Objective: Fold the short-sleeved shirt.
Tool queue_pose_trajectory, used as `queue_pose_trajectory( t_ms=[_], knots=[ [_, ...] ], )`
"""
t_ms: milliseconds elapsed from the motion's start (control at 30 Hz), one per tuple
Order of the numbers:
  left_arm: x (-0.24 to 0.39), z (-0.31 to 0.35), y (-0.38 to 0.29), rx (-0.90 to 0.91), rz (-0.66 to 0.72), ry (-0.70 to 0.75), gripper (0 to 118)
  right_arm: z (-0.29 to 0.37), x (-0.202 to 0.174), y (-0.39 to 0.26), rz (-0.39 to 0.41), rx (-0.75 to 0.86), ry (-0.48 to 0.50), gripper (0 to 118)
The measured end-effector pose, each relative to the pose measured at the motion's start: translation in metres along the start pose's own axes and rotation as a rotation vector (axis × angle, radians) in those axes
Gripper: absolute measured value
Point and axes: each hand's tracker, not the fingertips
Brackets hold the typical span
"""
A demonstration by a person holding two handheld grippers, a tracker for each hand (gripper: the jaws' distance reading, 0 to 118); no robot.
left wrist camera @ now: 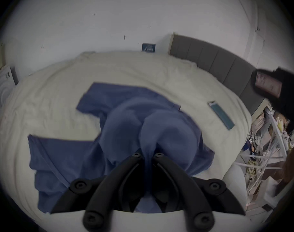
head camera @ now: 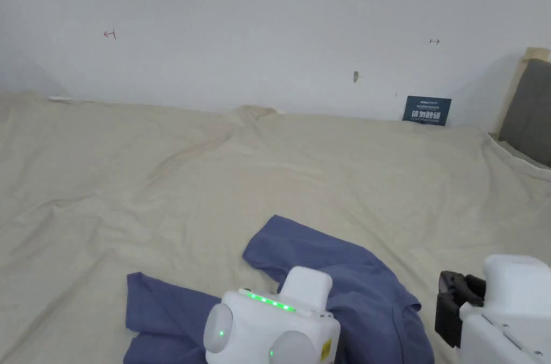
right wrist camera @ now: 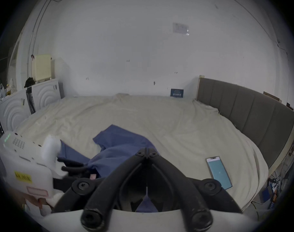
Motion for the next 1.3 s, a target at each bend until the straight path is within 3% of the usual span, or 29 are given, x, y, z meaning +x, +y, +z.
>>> queue_pose_trajectory(
  t_ms=[167, 200, 233, 300, 333, 400, 533, 600, 633, 700, 733, 833, 967, 1067, 1200, 1233, 1300],
  knots=[
    [-0.014, -0.002, 0.007, -0.009, 0.057, -0.016, 9, -0.009, -0.008, -0.008, 0.015, -0.04, 0.033, 0],
    [-0.017, -0.002, 0.008, -0.015, 0.051, -0.011, 12, -0.009, -0.009, -0.007, 0.013, -0.039, 0.038, 0],
    [-0.018, 0.002, 0.007, -0.016, 0.052, -0.002, 23, -0.009, -0.01, -0.007, 0.011, -0.038, 0.042, 0],
    [-0.024, 0.008, 0.007, -0.002, 0.058, 0.044, 90, -0.009, -0.009, -0.005, 0.008, -0.034, 0.044, 0],
    [-0.029, 0.012, 0.007, 0.008, 0.061, 0.046, 116, -0.01, -0.01, -0.004, 0.007, -0.032, 0.044, 0],
    [-0.042, 0.032, 0.009, 0.116, 0.083, 0.025, 115, -0.011, -0.01, -0.003, 0.008, -0.033, 0.044, 0],
    [-0.075, 0.07, 0.011, 0.164, 0.208, 0.068, 115, -0.012, -0.016, 0.0, 0.01, -0.036, 0.054, 0],
    [-0.092, 0.086, 0.01, 0.163, 0.203, 0.144, 107, -0.013, -0.021, 0.0, 0.012, -0.037, 0.068, 0],
    [-0.1, 0.093, 0.008, 0.173, 0.182, 0.197, 91, -0.014, -0.025, 0.001, 0.014, -0.038, 0.08, 0],
    [-0.118, 0.105, 0.002, 0.18, 0.197, 0.306, 27, -0.017, -0.032, 0.002, 0.024, -0.038, 0.098, 0],
    [-0.131, 0.109, -0.002, 0.186, 0.232, 0.353, 10, -0.019, -0.037, 0.003, 0.03, -0.039, 0.105, 0],
    [-0.173, 0.114, -0.019, 0.145, 0.336, 0.371, 4, -0.027, -0.05, 0.006, 0.029, -0.041, 0.149, 0],
    [-0.205, 0.113, -0.039, 0.064, 0.3, 0.507, 0, -0.043, -0.067, 0.012, 0.003, -0.04, 0.202, 0],
    [-0.228, 0.106, -0.047, 0.06, 0.385, 0.438, 0, -0.06, -0.081, 0.017, 0.017, -0.052, 0.22, 0],
    [-0.247, 0.088, -0.032, 0.057, 0.406, 0.459, 0, -0.083, -0.095, 0.021, 0.044, -0.086, 0.245, 0],
    [-0.253, 0.081, -0.026, 0.049, 0.404, 0.462, 4, -0.089, -0.098, 0.022, 0.052, -0.088, 0.244, 0],
    [-0.263, 0.068, -0.014, 0.02, 0.383, 0.453, 50, -0.099, -0.1, 0.025, 0.068, -0.098, 0.241, 0]
  ],
)
